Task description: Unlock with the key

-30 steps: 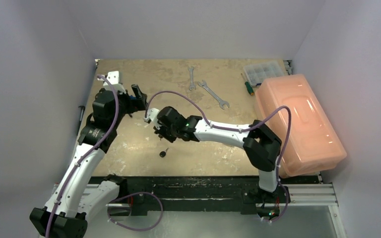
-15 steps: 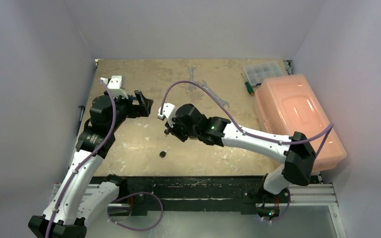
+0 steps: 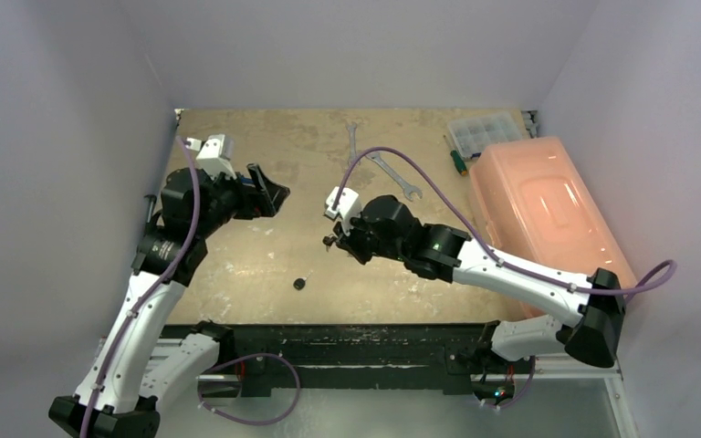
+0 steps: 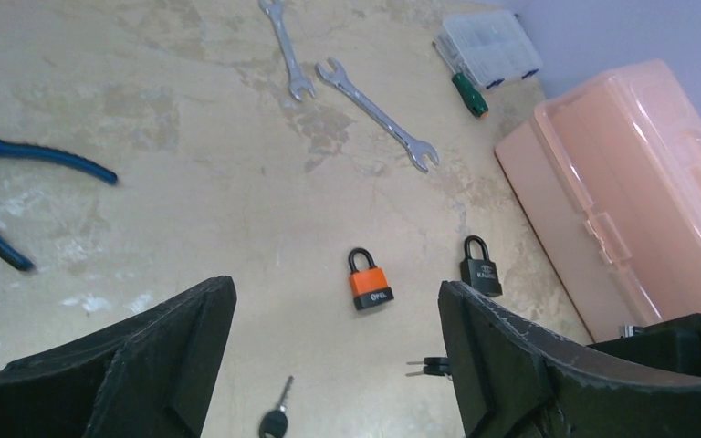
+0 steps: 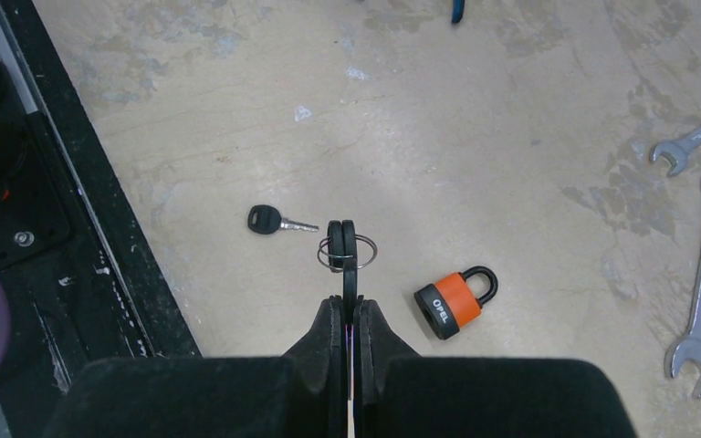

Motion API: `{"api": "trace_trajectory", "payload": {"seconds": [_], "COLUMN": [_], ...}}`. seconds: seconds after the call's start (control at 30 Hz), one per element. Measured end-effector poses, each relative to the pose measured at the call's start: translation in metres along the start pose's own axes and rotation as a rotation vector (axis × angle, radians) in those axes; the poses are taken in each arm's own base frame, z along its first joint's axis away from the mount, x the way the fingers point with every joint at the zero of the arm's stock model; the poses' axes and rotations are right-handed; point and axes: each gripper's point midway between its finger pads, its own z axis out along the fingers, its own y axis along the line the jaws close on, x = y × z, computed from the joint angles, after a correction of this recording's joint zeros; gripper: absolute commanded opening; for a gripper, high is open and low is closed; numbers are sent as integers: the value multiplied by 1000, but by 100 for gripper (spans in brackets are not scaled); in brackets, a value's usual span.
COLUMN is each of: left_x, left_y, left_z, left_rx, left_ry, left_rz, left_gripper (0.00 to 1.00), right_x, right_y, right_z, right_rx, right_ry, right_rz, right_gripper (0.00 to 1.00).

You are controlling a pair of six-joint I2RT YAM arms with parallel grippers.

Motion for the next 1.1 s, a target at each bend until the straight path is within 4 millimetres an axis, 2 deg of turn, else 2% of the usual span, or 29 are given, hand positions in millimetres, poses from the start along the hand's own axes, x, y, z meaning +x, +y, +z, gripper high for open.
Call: {"api": "trace_trajectory", "payload": {"seconds": [0.2,0.33,0.57,0.73,0.97,1.1], "left_x": [27,43,56,64,69,72], "left_y": [-12,-15,-48,-69,-95,-107], "left_z": [9,3,-8,-28,-43,-48], "left_rx": [57,81,289,462,659,737], "left_ry": [147,193,257,235,215,217], "left_rz": [-117,-154,-140,-68,18,42], "left_gripper": [84,83,84,83,78,72], "right_x": [-7,-8,-14,-9,3,0], "right_y": [-1,4,24,37,25,22], "right_z": [-11,-12,-21,-28,-42,-52], "right_rx": [2,-23,-145,-250,-346,-373], "right_ry": [-33,-36,-64,-51,-8,-25], "right_rz": [5,8,-8,-23,29,42], "right_gripper": [0,0,0,0,0,0]}}
